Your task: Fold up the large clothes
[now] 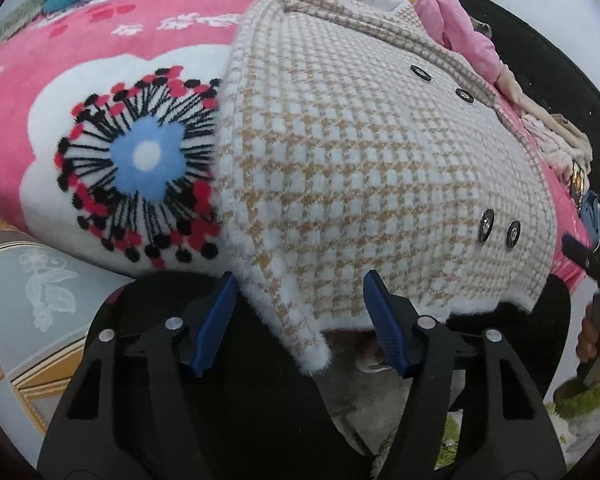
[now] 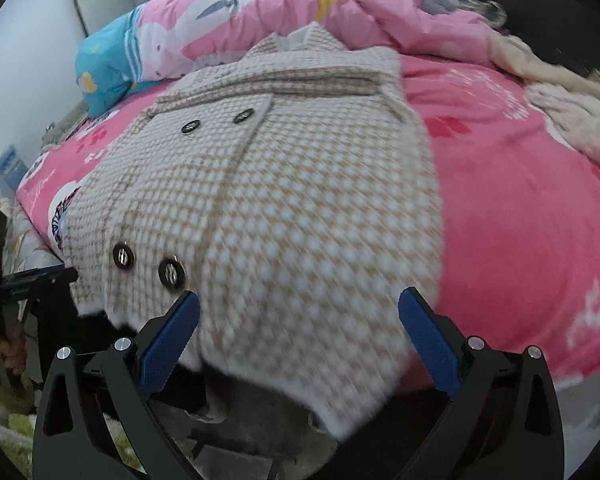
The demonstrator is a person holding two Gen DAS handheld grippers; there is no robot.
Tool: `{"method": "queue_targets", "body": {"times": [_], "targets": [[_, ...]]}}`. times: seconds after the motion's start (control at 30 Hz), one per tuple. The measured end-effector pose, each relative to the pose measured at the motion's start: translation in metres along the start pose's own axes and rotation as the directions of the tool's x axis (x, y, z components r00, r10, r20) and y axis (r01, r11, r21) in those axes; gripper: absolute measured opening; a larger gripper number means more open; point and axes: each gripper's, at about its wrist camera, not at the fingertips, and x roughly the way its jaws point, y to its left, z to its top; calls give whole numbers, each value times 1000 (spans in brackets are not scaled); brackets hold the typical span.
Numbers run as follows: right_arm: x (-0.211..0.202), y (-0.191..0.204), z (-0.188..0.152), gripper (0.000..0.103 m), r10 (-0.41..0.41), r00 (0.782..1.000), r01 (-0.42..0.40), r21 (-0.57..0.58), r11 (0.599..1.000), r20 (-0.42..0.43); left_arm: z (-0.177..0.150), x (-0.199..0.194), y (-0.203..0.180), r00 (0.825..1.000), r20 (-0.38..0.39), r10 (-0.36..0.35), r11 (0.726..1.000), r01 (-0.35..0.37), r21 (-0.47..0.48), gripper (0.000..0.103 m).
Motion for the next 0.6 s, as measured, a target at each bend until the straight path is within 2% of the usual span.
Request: {"method": "queue_targets", "body": {"times": [0.1, 0.23, 0.33, 0.4, 0.53, 0.6], "targets": [[-5, -11, -8, 95, 6, 1000, -5, 40, 999, -14, 4, 5, 3, 999, -5, -34, 999, 34, -11, 55], [1, -23, -18, 86, -18, 998, 23, 76, 997, -66, 7, 10, 2, 997, -5, -72, 997, 72, -14, 48], [3, -35, -24, 80, -13, 996, 24, 125, 992, -88, 6, 9, -2, 997, -7, -79, 997, 79, 6, 48], [7, -42, -28, 75, 17, 995, 1, 173, 985, -100, 6, 12, -3, 997, -23, -73, 997, 73, 8, 48], [25, -52, -38, 55, 112, 983, -71, 269, 961, -142, 5, 15, -9, 998, -39, -49, 999, 49, 22, 47], [33, -56, -46, 46, 154, 975, -99, 308, 946, -158, 4, 15, -10, 998, -45, -35, 999, 36, 27, 42]]}}
